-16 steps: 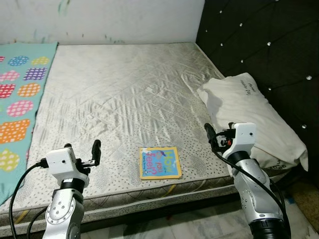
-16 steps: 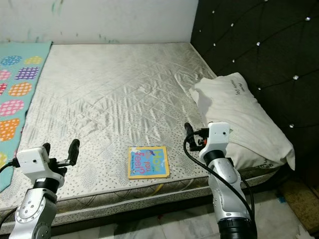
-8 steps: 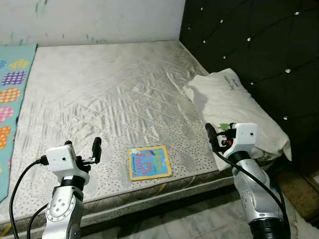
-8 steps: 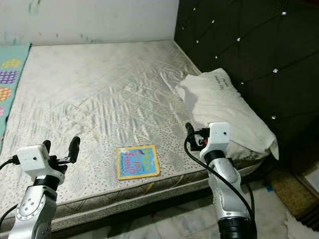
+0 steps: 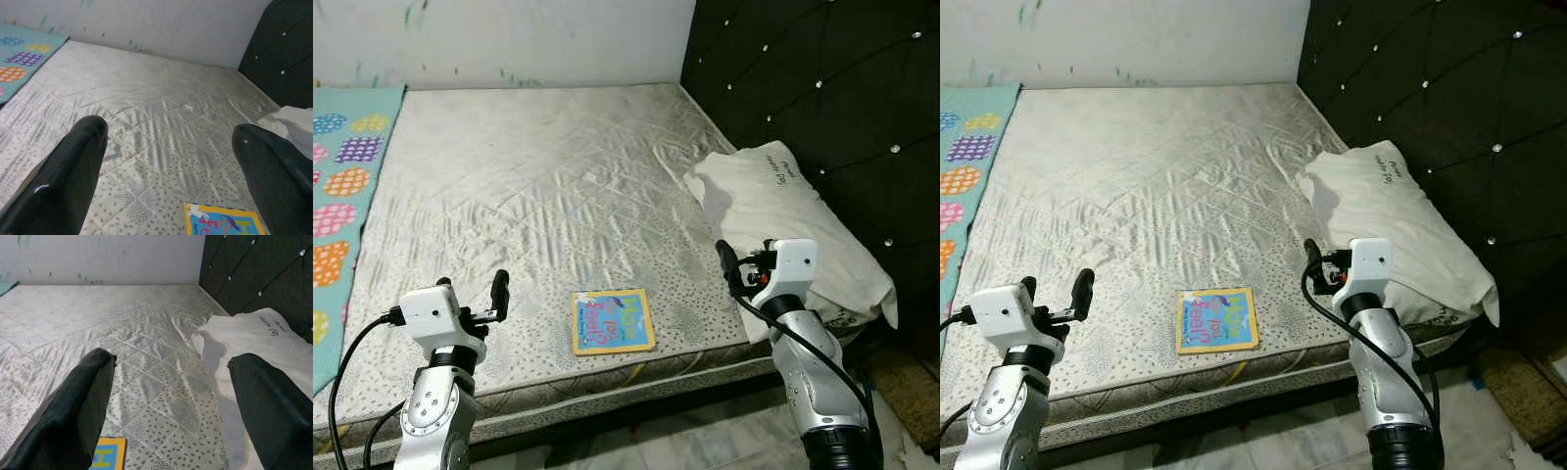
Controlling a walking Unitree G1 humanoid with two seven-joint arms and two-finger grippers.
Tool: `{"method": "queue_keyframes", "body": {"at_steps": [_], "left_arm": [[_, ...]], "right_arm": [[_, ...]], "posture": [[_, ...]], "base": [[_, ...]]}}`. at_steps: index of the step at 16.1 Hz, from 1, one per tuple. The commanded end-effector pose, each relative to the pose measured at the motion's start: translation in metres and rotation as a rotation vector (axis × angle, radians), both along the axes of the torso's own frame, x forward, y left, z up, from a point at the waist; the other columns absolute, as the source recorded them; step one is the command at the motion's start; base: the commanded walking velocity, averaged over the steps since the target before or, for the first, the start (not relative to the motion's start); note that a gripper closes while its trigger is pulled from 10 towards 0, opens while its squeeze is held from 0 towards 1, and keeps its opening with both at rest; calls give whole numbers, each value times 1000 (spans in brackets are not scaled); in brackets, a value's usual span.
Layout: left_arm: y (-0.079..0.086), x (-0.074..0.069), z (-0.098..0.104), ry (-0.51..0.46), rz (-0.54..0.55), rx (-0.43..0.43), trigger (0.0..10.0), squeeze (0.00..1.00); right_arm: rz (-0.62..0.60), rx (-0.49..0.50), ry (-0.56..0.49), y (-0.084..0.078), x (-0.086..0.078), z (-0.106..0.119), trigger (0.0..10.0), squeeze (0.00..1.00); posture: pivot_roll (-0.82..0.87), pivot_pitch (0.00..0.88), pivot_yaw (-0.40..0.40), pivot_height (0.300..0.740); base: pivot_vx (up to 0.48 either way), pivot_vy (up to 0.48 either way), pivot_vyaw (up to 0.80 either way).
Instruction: Clean up the room
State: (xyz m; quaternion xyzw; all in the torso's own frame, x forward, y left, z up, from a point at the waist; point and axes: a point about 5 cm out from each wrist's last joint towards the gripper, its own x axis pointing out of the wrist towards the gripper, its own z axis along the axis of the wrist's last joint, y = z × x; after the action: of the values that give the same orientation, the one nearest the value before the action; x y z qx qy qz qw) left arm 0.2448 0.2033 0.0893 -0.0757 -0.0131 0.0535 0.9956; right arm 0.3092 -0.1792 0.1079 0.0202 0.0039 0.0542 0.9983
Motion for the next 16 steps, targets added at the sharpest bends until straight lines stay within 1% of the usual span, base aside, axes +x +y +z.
{"method": "queue_keyframes", "body": {"at_steps": [1, 4, 7, 11, 13, 16], "left_arm": [[1, -1, -4, 22, 9, -4, 10000, 0], [4, -3, -6, 30, 37, -26, 10000, 0], [2, -5, -4, 26, 12, -25, 10000, 0], [1, -6, -5, 34, 2, -30, 10000, 0], [0, -6, -6, 39, 1, -34, 10000, 0], [1, -5, -6, 42, 1, -37, 10000, 0]], "right_arm": [[-4, 16, 12, -1, 1, 0, 10000, 0], [4, 29, 24, 1, 1, -2, 10000, 0], [14, 26, 30, 2, 0, -3, 10000, 0], [16, 21, 37, 1, -2, -3, 10000, 0], [4, 8, 39, -2, -1, -3, 10000, 0], [-6, 16, 42, -5, -1, -4, 10000, 0]], "posture": [[-64, 30, -48, 740], [-59, 30, -50, 740], [-60, 35, -46, 740], [-63, 39, -46, 740], [-64, 42, -47, 740], [-67, 52, -45, 740]], "base": [[0, 0, 0], [0, 0, 0], [0, 0, 0], [292, 0, 0], [268, 0, 0], [251, 0, 0]]}}
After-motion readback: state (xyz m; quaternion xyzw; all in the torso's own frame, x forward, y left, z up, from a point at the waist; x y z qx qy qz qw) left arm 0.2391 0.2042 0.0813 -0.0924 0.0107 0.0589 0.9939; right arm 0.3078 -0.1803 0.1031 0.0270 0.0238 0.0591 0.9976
